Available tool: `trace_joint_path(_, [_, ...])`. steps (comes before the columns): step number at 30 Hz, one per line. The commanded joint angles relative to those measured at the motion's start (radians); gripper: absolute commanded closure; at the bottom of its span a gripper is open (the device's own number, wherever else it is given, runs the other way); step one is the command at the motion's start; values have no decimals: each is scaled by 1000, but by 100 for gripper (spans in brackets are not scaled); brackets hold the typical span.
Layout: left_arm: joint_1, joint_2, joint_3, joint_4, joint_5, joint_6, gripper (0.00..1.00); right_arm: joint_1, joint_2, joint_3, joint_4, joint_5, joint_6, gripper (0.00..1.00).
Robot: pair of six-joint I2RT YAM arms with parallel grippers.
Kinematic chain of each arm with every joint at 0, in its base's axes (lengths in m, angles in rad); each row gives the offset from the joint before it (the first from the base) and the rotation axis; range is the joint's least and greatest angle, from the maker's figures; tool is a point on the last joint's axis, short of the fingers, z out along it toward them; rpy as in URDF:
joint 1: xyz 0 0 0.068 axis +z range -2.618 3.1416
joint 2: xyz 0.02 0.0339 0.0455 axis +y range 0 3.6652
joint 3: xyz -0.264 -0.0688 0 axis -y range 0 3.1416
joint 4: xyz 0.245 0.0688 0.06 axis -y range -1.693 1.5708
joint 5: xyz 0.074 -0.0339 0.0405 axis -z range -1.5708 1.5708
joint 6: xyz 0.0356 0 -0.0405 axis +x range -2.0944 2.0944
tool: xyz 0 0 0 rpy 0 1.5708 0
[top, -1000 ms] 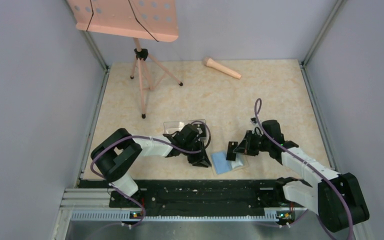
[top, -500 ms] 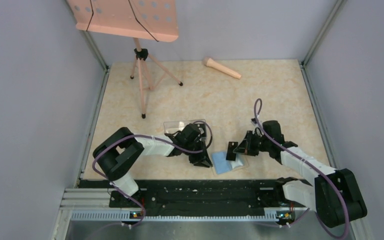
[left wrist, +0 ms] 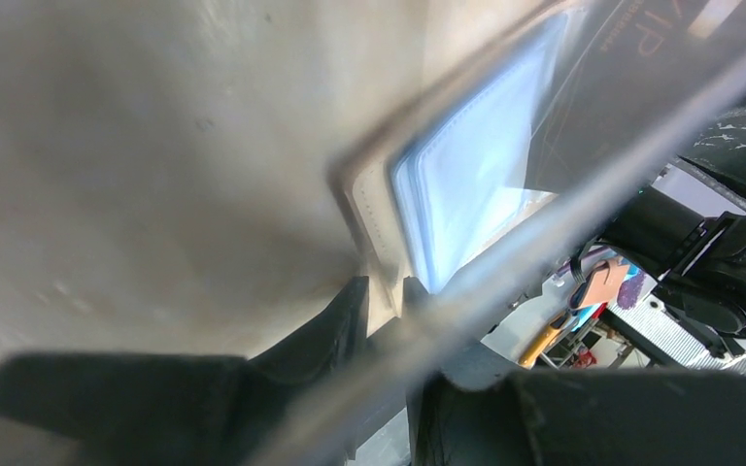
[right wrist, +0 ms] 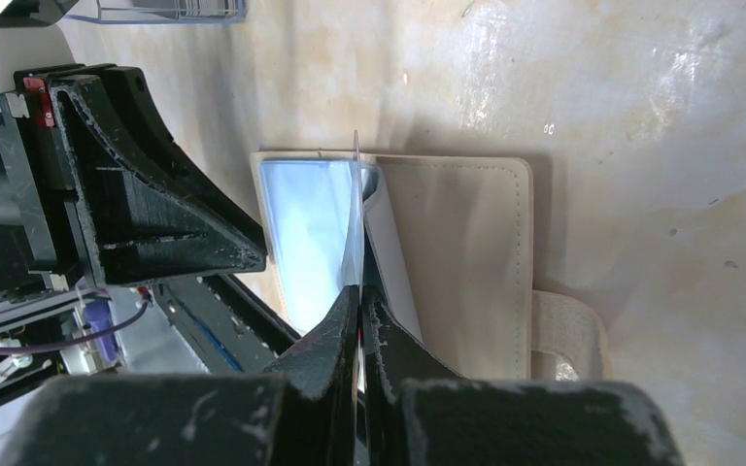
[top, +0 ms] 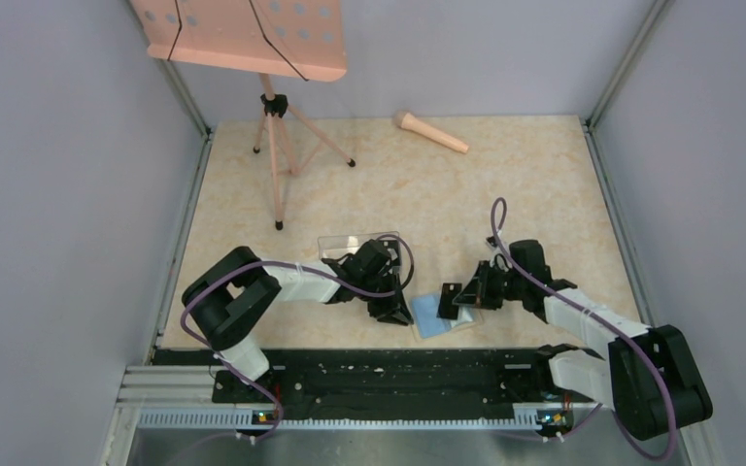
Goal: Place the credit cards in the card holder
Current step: Insert the credit card into the card holder.
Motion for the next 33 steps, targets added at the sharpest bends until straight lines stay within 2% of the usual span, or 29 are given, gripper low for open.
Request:
trace_joint_path(1, [-9,27,5,-66,-67,28,75,-11,-13,-6,-23,-15,-28,100])
trace_joint_path(9, [-9,33,45,-116,-93,54,76,-11,-50,-7,-112,-75,15,100])
trace_joint_path(17, [-7,68,154,-255,-160,119,78,-10,-44,-2,-136,-141,78,100])
trace_joint_path(24, [-6,100,206,-317,-186,156,79,15,-8,-44,-58,-182,139,100])
trace_joint_path(33, [-6,104,206,-316,-176,155,81,56,44,-38,-26,-146,169,100])
